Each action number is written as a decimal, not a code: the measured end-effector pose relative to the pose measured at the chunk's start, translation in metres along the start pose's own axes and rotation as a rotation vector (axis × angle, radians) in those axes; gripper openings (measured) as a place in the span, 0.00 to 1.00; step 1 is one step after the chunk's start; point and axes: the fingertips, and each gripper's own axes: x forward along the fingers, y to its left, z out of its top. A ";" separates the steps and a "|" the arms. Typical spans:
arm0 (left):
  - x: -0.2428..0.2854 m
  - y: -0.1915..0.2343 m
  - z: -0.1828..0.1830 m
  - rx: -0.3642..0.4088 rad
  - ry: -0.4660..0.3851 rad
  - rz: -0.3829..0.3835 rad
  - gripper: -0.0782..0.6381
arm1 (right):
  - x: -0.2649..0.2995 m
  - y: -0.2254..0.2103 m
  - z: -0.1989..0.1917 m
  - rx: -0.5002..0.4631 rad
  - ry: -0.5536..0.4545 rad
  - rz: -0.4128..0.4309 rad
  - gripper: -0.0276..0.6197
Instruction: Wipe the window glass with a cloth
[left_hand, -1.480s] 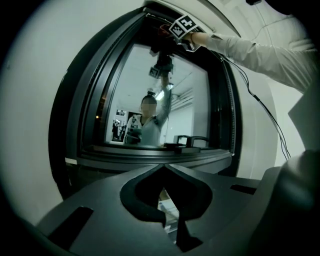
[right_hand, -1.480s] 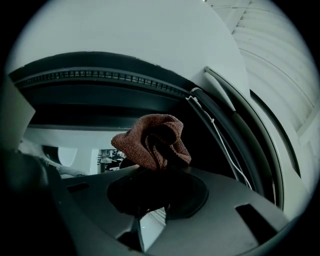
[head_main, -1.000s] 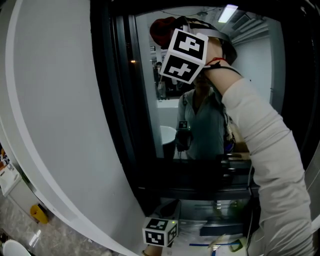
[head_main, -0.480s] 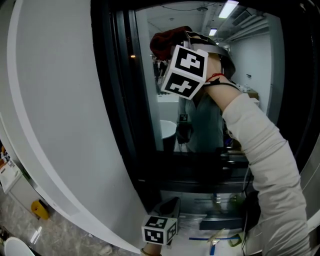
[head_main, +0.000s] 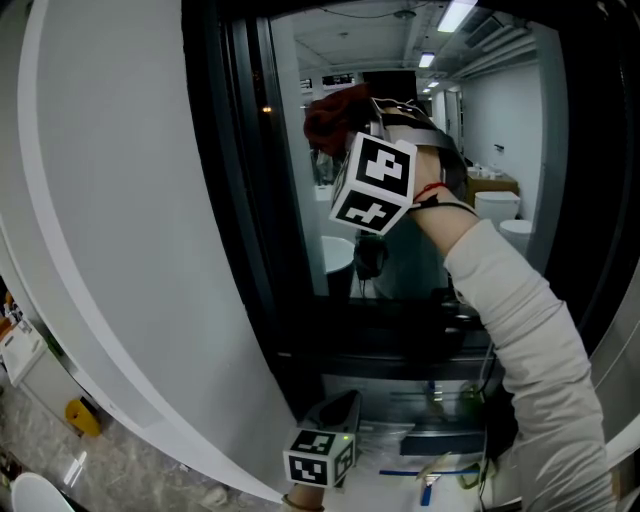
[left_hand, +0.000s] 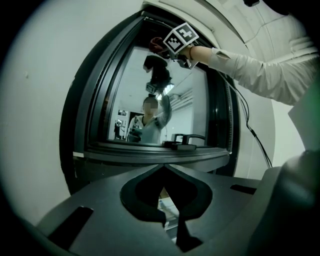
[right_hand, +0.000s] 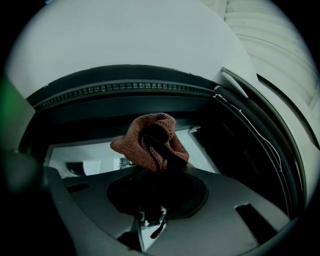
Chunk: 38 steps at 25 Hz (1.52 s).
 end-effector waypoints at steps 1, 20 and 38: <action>0.000 -0.001 0.001 -0.001 -0.001 0.000 0.12 | -0.001 0.004 -0.001 0.003 0.001 0.011 0.14; -0.012 -0.001 -0.001 -0.005 -0.006 0.015 0.12 | -0.030 0.099 -0.011 0.087 0.013 0.189 0.14; -0.026 -0.003 0.001 -0.016 -0.015 0.037 0.12 | -0.064 0.211 -0.027 0.169 0.045 0.377 0.14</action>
